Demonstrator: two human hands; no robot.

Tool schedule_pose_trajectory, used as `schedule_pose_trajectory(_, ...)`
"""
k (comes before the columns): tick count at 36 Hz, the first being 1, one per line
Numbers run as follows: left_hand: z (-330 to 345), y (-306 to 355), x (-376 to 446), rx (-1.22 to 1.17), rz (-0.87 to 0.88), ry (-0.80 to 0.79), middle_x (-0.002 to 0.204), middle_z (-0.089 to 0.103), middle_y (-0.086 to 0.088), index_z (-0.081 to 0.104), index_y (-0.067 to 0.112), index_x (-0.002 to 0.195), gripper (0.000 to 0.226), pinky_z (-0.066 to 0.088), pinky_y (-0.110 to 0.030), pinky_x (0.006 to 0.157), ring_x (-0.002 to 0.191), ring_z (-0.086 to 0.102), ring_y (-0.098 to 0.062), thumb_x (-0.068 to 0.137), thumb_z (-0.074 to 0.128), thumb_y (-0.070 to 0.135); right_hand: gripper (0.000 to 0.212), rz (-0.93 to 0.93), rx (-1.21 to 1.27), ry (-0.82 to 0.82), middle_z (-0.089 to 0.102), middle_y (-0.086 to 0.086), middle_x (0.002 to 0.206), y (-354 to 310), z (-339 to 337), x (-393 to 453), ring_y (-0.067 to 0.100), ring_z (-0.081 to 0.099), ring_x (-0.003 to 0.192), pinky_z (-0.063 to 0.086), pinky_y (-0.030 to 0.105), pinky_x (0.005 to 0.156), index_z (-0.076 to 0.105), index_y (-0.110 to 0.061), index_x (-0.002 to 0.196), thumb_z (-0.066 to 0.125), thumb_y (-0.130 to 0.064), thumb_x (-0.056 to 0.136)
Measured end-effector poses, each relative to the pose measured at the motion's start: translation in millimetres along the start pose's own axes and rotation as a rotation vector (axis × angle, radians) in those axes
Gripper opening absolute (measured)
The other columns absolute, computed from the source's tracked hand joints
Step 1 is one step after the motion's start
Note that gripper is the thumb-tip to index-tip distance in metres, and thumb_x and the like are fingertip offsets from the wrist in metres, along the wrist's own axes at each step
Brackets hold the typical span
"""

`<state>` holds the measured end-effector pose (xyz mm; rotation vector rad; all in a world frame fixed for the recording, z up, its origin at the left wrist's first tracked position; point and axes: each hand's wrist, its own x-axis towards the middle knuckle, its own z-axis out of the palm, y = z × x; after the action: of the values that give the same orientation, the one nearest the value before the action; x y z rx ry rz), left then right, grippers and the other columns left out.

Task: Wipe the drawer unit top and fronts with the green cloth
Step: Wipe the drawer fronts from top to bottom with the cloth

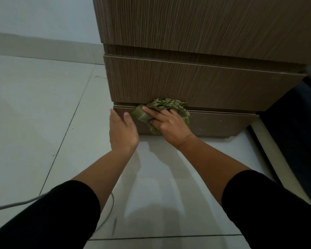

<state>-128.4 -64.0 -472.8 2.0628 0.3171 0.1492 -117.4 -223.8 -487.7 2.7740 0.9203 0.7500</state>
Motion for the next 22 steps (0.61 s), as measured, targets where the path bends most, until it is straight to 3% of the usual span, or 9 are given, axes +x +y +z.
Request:
schedule_pose_trajectory(2, 2.9, 1.2, -6.8, 0.104, 0.081, 0.006, 0.152, 0.026, -0.014, 0.02, 0.008, 0.146, 0.055, 0.026, -0.046, 0.112, 0.139, 0.026, -0.029, 0.098, 0.029, 0.031, 0.025, 0.024, -0.008, 0.0, 0.051, -0.004, 0.139, 6.8, -1.5, -7.7, 0.017, 0.046, 0.093, 0.028, 0.031, 0.07, 0.071, -0.016, 0.087, 0.047, -0.013, 0.082)
schedule_pose_trajectory(5, 6.7, 4.0, -16.5, 0.363, 0.17, -0.054, 0.158, 0.002, -0.011, 0.011, 0.006, 0.148, 0.057, 0.015, -0.047, 0.114, 0.146, 0.005, -0.025, 0.099, 0.025, 0.031, 0.022, 0.061, -0.014, 0.005, 0.054, -0.004, 0.137, 19.4, -6.0, -23.1, 0.017, 0.042, 0.089, 0.028, 0.031, 0.069, 0.072, -0.017, 0.089, 0.053, -0.011, 0.08)
schedule_pose_trajectory(8, 8.4, 9.9, -22.2, 0.536, 0.316, -0.106, 0.158, 0.009, -0.008, 0.015, 0.008, 0.148, 0.054, 0.009, -0.049, 0.115, 0.146, 0.001, -0.023, 0.099, 0.022, 0.031, 0.022, 0.111, -0.009, -0.012, 0.057, -0.002, 0.134, 33.6, -13.6, -40.8, 0.018, 0.043, 0.091, 0.027, 0.031, 0.068, 0.073, -0.016, 0.091, 0.058, -0.008, 0.077)
schedule_pose_trajectory(11, 12.4, 15.5, -23.9, 0.608, 0.402, -0.193, 0.158, 0.016, -0.005, 0.019, 0.01, 0.148, 0.053, 0.007, -0.049, 0.117, 0.146, 0.003, -0.021, 0.1, 0.02, 0.031, 0.033, 0.184, 0.013, -0.054, 0.059, -0.002, 0.131, 45.8, -22.0, -56.8, 0.02, 0.057, 0.092, 0.036, 0.03, 0.069, 0.073, -0.018, 0.091, 0.043, -0.012, 0.079)
schedule_pose_trajectory(16, 21.6, 22.6, -26.6, 0.632, 0.423, -0.215, 0.157, 0.018, -0.005, 0.02, 0.011, 0.148, 0.052, 0.007, -0.049, 0.117, 0.146, 0.005, -0.022, 0.1, 0.02, 0.032, 0.035, 0.285, 0.071, -0.03, 0.064, -0.001, 0.124, 66.9, -31.2, -83.2, 0.015, 0.047, 0.102, 0.047, 0.026, 0.069, 0.074, -0.017, 0.087, 0.041, -0.015, 0.077)
schedule_pose_trajectory(22, 26.3, 22.9, -27.8, 0.659, 0.425, -0.194, 0.157, 0.019, -0.008, 0.02, 0.009, 0.147, 0.053, 0.007, -0.051, 0.116, 0.146, 0.005, -0.024, 0.099, 0.023, 0.031, 0.036, 0.409, 0.111, -0.007, 0.068, 0.003, 0.116, 87.0, -45.7, -112.0, 0.026, 0.067, 0.09, 0.057, 0.033, 0.065, 0.075, -0.014, 0.08, 0.039, -0.016, 0.075)
